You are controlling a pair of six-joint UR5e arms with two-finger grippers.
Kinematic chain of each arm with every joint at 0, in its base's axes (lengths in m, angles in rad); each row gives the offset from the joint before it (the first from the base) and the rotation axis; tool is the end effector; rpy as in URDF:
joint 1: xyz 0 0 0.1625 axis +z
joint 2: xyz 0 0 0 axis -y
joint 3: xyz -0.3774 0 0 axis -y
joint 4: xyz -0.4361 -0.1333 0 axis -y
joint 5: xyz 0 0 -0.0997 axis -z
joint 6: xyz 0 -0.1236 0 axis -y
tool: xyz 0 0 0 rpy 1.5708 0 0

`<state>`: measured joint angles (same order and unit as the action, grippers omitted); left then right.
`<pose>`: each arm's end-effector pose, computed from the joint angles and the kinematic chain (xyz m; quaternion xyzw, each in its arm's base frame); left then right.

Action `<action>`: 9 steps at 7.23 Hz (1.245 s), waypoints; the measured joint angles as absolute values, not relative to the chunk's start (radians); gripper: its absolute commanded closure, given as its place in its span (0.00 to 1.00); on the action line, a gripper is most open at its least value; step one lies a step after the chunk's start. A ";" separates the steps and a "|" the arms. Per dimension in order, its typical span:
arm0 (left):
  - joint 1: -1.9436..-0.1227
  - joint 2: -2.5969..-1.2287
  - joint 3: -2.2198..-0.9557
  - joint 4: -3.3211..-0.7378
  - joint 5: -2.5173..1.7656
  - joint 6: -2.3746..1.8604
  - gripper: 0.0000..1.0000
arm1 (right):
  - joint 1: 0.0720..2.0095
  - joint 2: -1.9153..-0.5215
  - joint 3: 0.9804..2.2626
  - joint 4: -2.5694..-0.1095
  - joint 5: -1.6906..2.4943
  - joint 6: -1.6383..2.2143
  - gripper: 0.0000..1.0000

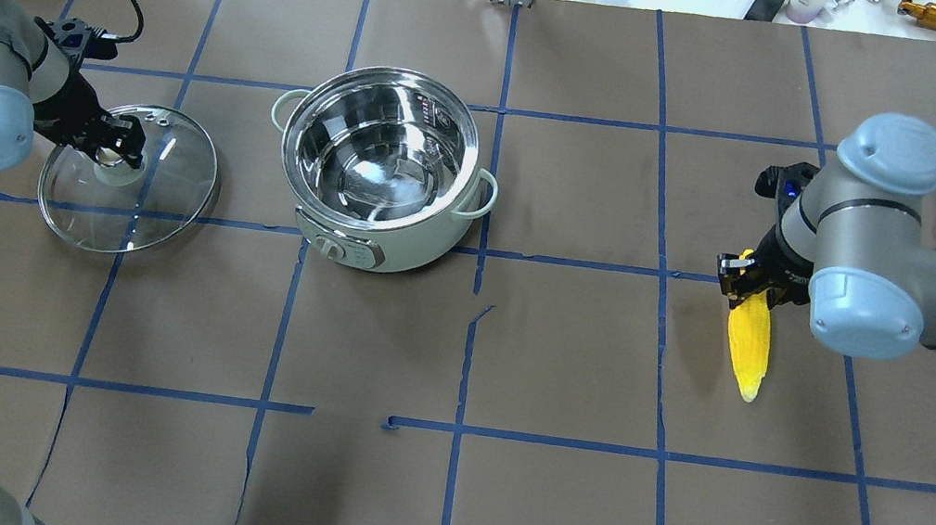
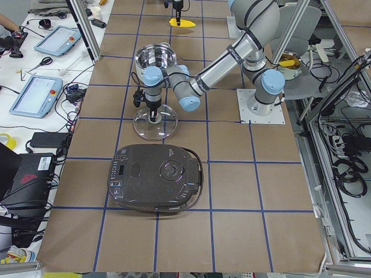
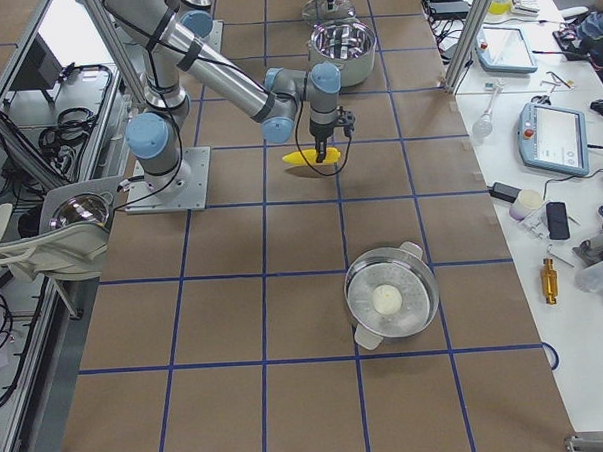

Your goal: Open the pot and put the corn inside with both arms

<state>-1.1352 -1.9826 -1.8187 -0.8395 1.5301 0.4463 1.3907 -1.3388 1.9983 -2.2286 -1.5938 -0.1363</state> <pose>0.1294 -0.6059 0.1250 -0.0061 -0.9991 0.0410 0.0031 0.0332 -0.5457 0.1388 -0.0219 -0.9997 -0.0026 0.0112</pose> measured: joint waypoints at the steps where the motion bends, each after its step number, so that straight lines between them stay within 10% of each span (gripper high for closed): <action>1: -1.135 -1.985 -1.819 -0.840 1.532 0.439 0.03 | 1.427 -1.339 1.892 -2.135 -1.594 -0.096 1.00; 9: -1.305 -1.757 -1.676 -1.238 1.536 0.182 0.00 | 1.952 -0.973 1.076 -1.740 -1.595 0.537 1.00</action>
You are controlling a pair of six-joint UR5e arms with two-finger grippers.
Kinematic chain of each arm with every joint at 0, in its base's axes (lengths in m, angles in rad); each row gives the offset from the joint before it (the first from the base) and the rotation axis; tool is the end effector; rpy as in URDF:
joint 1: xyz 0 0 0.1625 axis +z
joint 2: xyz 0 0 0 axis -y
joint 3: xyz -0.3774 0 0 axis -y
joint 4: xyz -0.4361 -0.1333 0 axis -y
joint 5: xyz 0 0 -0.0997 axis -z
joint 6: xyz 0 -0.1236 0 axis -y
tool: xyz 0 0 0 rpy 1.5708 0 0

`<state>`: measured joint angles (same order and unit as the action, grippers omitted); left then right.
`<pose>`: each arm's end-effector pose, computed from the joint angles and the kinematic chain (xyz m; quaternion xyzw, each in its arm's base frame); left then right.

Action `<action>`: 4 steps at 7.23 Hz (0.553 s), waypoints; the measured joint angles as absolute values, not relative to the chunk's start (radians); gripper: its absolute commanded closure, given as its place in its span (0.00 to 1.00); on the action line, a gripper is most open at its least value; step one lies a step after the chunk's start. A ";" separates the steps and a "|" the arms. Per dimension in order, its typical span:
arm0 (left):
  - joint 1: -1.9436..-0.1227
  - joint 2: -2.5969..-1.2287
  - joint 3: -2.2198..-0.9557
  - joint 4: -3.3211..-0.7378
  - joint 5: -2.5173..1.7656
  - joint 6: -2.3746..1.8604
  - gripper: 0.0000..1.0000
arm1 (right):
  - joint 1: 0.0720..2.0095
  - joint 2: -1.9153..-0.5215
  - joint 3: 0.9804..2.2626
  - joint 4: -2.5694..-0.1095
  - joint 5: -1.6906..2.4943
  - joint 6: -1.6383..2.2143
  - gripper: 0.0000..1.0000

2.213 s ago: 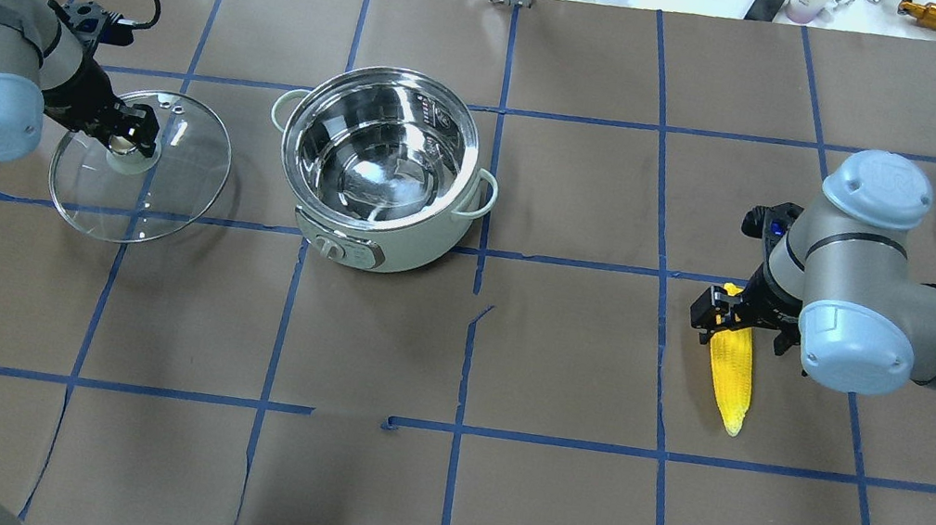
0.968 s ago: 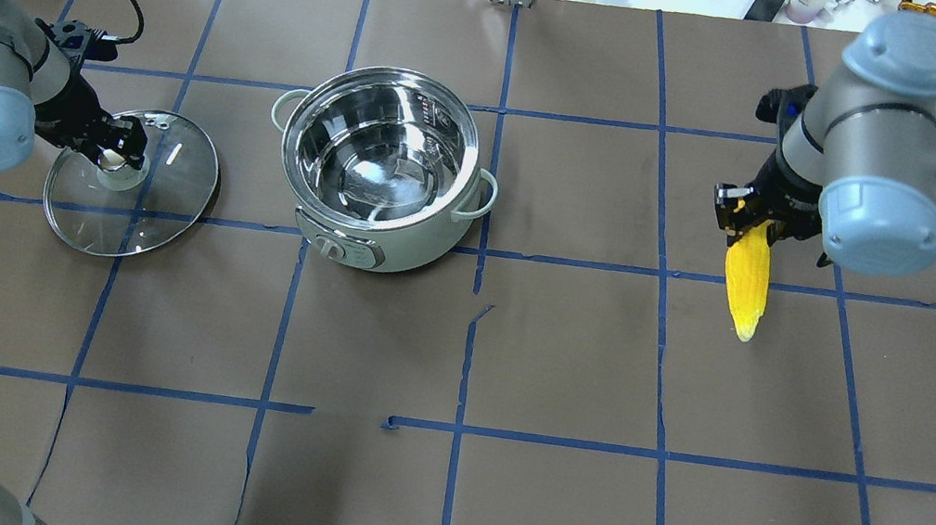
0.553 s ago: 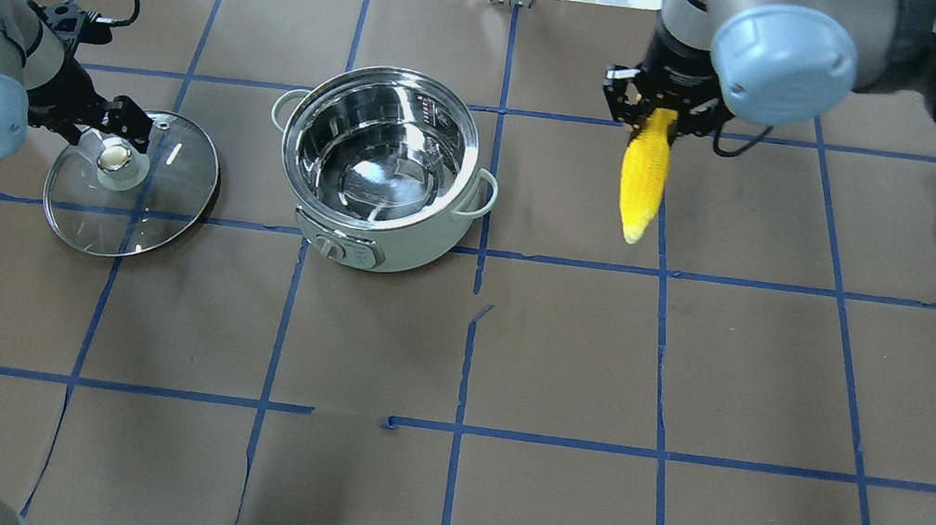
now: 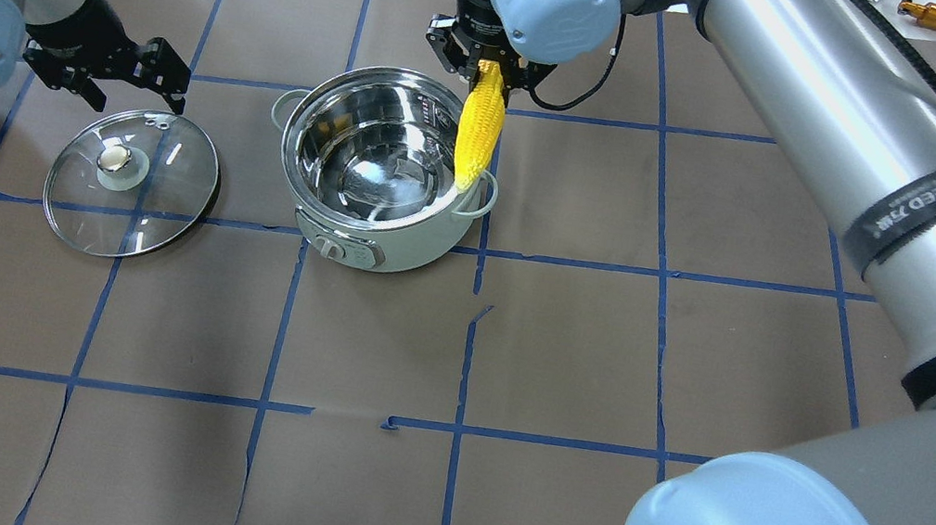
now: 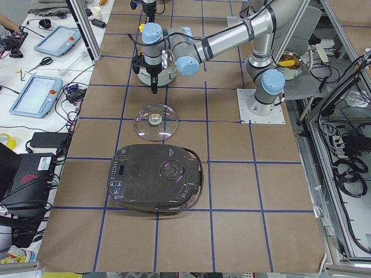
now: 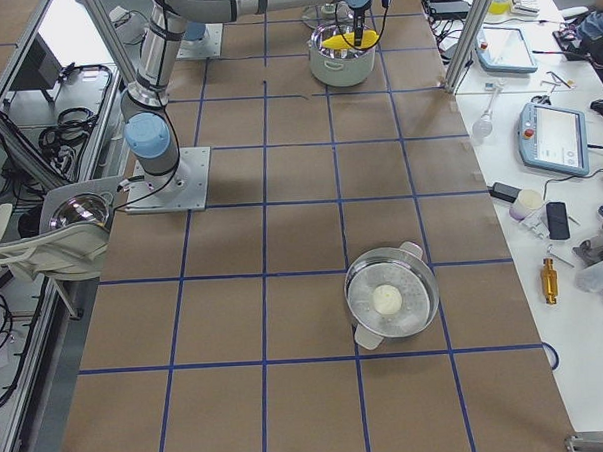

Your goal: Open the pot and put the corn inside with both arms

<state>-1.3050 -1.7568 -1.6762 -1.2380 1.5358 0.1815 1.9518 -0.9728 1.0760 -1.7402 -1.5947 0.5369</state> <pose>0.0228 -0.6076 0.2888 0.0418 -0.9988 0.0241 0.0125 0.4013 -0.6514 0.3128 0.0782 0.9963 -0.0350 0.0040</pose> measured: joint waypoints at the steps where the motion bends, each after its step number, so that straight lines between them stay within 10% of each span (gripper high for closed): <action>1: -1.317 -1.710 -1.659 -1.320 1.533 0.166 0.00 | 1.975 -0.943 1.047 -1.741 -1.584 0.577 1.00; 4: -1.332 -1.562 -1.648 -1.489 1.535 0.115 0.00 | 2.035 -0.871 0.995 -1.778 -1.561 0.653 0.89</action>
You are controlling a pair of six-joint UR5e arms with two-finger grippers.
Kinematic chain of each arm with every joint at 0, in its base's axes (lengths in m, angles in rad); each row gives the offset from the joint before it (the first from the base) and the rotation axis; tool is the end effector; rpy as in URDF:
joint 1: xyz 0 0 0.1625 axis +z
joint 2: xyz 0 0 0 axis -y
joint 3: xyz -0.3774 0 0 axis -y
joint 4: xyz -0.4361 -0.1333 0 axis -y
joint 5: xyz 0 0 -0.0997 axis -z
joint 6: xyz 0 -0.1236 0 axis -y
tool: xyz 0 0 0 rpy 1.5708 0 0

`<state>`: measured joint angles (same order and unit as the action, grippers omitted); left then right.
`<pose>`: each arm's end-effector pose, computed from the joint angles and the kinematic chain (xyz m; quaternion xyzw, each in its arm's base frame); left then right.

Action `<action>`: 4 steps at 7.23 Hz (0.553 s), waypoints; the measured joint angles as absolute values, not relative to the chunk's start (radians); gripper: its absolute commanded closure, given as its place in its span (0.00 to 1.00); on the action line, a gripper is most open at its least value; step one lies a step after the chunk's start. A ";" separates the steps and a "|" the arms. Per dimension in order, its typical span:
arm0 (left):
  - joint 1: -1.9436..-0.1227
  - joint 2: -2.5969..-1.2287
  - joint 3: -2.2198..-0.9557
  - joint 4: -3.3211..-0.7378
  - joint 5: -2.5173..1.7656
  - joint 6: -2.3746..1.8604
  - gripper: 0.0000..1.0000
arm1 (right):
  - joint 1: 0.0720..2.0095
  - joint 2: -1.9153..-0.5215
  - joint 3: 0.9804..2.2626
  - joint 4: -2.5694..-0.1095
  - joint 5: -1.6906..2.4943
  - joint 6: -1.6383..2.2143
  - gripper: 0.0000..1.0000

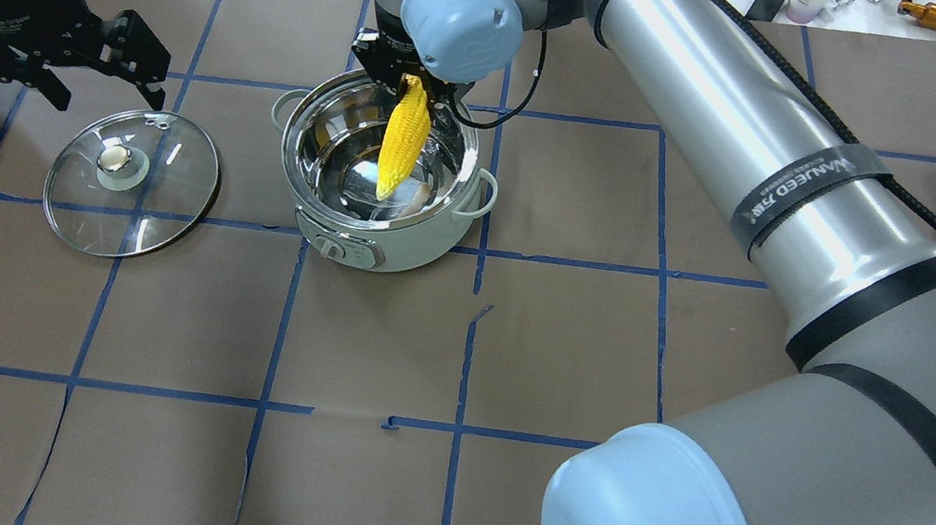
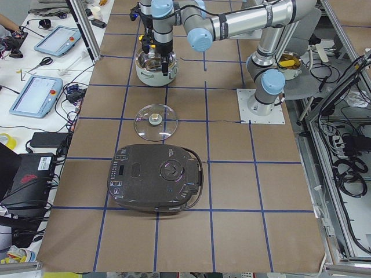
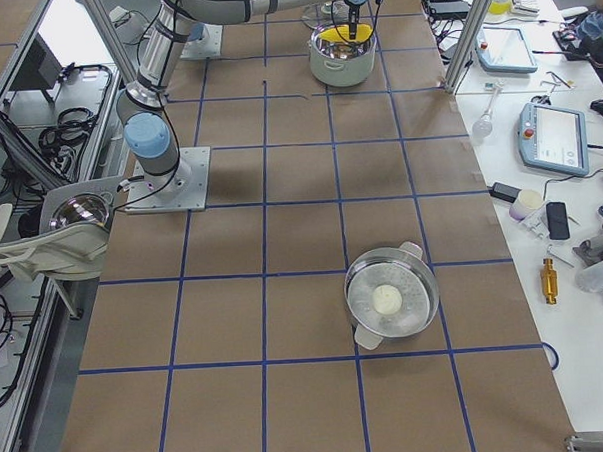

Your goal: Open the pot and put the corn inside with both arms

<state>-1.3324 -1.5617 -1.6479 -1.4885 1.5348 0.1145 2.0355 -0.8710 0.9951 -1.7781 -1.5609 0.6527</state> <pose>-0.0080 -0.5506 0.3882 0.0618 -0.9979 0.0102 0.0165 0.4723 -0.6419 0.2823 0.0936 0.9947 -0.0326 0.0262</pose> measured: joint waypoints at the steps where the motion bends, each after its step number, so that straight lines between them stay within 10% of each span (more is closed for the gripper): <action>1: -1.339 -1.522 -1.647 -1.538 1.536 0.092 0.00 | 2.050 -0.851 0.991 -1.808 -1.559 0.649 0.32; 3: -1.367 -1.475 -1.648 -1.584 1.537 0.062 0.00 | 2.062 -0.839 0.994 -1.832 -1.559 0.607 0.00; 4: -1.397 -1.468 -1.648 -1.586 1.539 0.049 0.00 | 2.063 -0.841 0.996 -1.833 -1.559 0.590 0.00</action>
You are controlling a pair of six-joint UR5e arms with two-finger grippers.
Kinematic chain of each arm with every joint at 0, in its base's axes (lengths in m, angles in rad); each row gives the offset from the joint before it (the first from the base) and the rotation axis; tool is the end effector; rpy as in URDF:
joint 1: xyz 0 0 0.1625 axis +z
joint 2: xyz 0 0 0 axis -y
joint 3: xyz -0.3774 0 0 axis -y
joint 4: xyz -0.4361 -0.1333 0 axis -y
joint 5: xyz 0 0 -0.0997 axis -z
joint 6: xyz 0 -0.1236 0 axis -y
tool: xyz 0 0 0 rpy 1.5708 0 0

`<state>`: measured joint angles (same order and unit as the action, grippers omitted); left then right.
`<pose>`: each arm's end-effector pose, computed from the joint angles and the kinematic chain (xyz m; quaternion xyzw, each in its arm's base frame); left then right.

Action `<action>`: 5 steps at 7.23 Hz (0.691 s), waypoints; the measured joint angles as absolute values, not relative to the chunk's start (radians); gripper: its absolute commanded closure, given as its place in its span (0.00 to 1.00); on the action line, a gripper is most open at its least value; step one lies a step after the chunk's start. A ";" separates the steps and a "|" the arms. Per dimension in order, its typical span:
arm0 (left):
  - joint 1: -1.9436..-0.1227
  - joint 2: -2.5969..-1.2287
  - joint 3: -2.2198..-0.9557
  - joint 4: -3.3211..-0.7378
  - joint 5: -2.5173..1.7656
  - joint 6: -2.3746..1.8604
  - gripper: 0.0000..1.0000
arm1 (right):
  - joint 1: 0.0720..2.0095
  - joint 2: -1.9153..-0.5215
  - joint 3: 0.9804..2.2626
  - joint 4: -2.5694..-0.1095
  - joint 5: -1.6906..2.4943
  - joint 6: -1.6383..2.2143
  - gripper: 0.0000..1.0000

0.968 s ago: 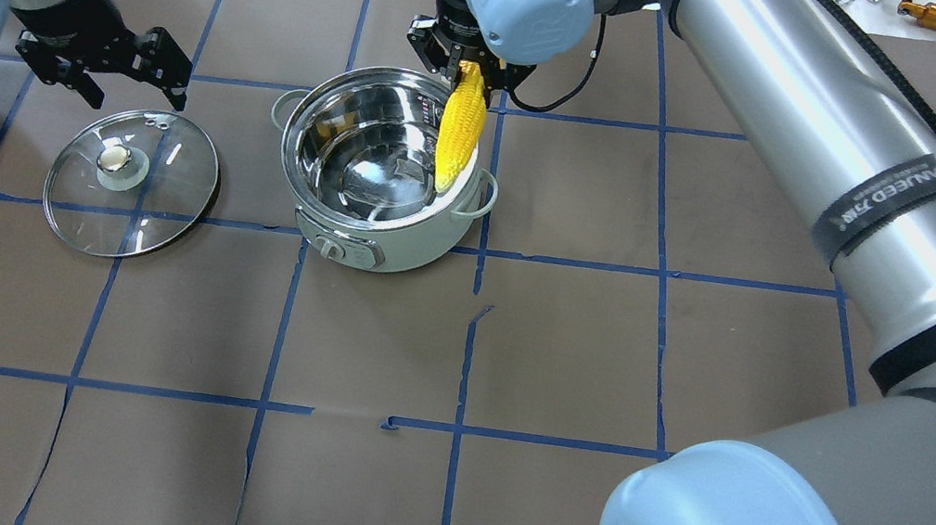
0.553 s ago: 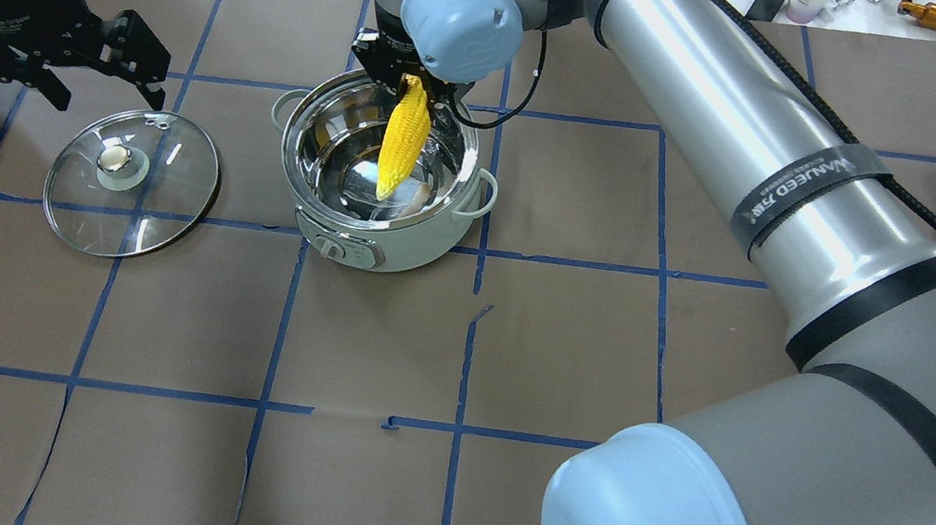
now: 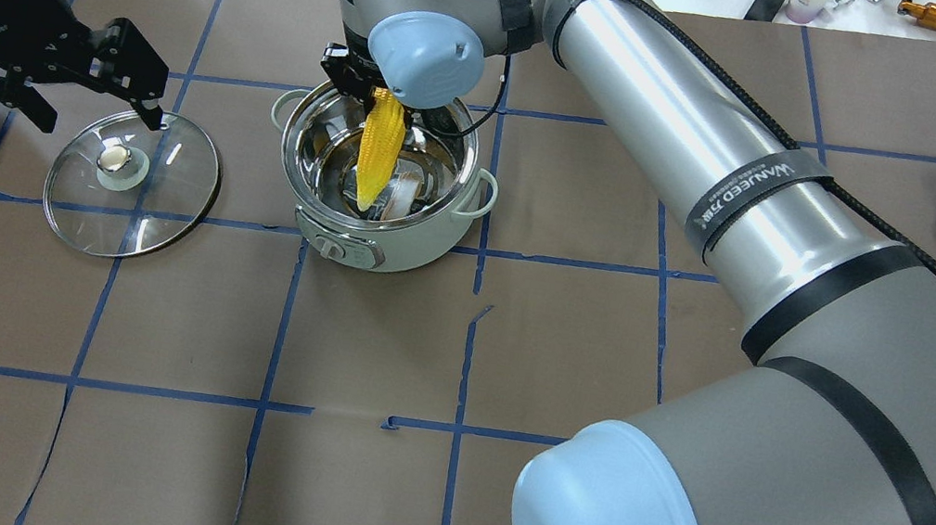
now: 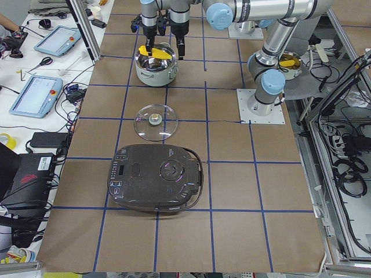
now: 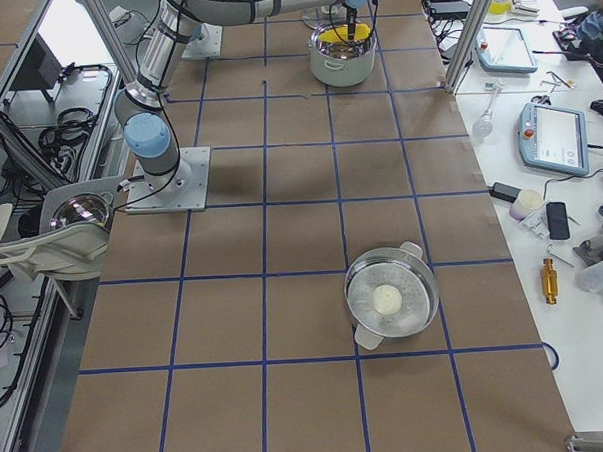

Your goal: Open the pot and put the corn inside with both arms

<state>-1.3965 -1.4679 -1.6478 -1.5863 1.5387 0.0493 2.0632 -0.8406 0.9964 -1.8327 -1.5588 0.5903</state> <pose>-0.0488 -0.5144 0.4267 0.0624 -0.9979 0.0070 0.0154 0.4945 -0.6366 0.2637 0.0485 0.9974 -0.0424 0.0325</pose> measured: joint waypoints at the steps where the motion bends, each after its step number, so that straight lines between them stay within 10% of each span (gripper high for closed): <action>1: -1.419 -1.472 -1.643 -1.585 1.541 0.042 0.00 | 2.063 -0.847 1.001 -1.829 -1.559 0.581 0.00; 5: -1.464 -1.513 -1.567 -1.616 1.593 0.026 0.00 | 2.011 -0.973 1.056 -1.754 -1.562 0.513 0.00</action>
